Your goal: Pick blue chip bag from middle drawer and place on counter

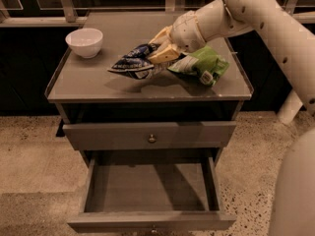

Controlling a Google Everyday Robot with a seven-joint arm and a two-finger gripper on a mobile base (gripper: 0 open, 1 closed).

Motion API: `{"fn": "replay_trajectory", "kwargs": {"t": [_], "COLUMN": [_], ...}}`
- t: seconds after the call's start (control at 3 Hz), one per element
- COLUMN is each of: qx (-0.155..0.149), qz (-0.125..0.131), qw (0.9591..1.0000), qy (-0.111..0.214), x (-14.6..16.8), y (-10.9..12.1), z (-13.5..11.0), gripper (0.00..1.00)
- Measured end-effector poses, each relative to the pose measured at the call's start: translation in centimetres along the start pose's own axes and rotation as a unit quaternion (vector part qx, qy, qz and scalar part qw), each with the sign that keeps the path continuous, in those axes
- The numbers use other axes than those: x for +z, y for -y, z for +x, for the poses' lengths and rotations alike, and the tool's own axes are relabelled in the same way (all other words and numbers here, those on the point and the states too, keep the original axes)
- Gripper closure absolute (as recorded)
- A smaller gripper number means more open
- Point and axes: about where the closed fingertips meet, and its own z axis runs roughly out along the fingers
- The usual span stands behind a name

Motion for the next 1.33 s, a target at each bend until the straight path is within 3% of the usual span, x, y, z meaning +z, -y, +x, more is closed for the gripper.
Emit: {"fn": "replay_trajectory", "kwargs": {"t": [0.33, 1.33], "qx": [0.005, 0.004], "qz": [0.017, 0.019], "qw": [0.9998, 0.9998], "qy": [0.000, 0.001], "x": [0.73, 0.67], "y": [2.71, 2.99], "z": [1.73, 1.75], "gripper": [1.00, 0.36]}}
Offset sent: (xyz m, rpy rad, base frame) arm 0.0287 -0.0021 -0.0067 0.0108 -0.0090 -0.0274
